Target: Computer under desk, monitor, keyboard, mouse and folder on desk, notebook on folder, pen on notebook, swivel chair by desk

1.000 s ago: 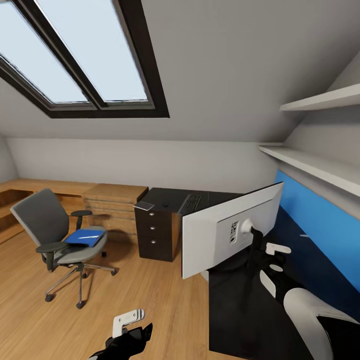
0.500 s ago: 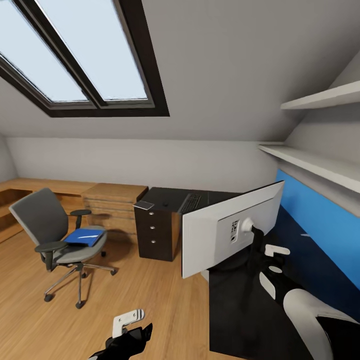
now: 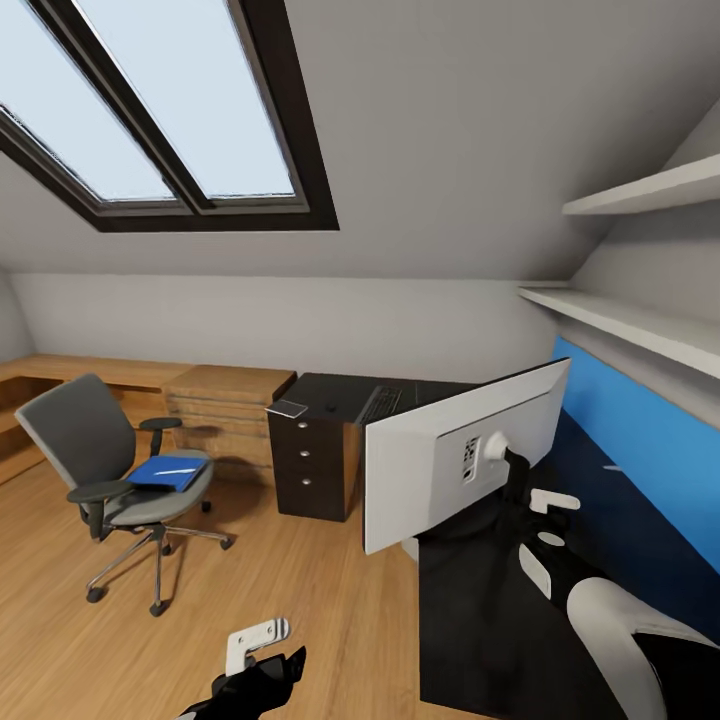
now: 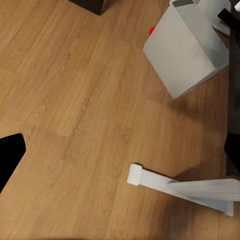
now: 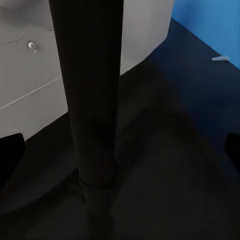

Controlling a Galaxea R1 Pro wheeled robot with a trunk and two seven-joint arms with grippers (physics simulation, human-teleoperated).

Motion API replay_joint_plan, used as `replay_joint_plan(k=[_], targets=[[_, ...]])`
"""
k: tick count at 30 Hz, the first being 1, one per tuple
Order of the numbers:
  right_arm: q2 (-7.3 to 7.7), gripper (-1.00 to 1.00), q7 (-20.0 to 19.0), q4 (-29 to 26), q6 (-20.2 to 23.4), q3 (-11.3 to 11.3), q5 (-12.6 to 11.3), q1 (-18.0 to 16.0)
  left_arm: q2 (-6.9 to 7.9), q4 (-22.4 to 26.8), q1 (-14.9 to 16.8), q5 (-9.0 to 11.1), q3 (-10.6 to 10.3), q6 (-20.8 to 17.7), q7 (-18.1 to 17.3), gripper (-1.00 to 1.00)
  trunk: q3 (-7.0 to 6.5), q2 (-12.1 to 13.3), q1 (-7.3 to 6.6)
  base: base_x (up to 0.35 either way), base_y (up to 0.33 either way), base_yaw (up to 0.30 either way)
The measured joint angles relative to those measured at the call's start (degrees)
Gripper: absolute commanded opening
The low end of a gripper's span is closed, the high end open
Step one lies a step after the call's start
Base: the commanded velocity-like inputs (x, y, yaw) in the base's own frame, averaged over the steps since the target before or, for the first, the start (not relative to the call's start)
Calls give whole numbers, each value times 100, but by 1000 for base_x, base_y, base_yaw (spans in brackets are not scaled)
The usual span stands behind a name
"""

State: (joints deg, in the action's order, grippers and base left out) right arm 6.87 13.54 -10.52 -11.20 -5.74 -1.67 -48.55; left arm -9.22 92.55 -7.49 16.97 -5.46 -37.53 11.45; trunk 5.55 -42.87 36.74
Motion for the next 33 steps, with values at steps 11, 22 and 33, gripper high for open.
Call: replay_joint_plan(k=[11,22,33], targets=[[0,100,-1,0,0,0,0,-3,0,0,0,0,12,0,0,100,198,-442,242,0,0,0],[0,100,0,0,0,0,0,-2,0,0,0,0,22,0,0,100,396,-884,484,0,0,0],[0,100,2,0,0,0,0,-3,0,0,0,0,22,0,0,100,451,-1006,550,0,0,0]])
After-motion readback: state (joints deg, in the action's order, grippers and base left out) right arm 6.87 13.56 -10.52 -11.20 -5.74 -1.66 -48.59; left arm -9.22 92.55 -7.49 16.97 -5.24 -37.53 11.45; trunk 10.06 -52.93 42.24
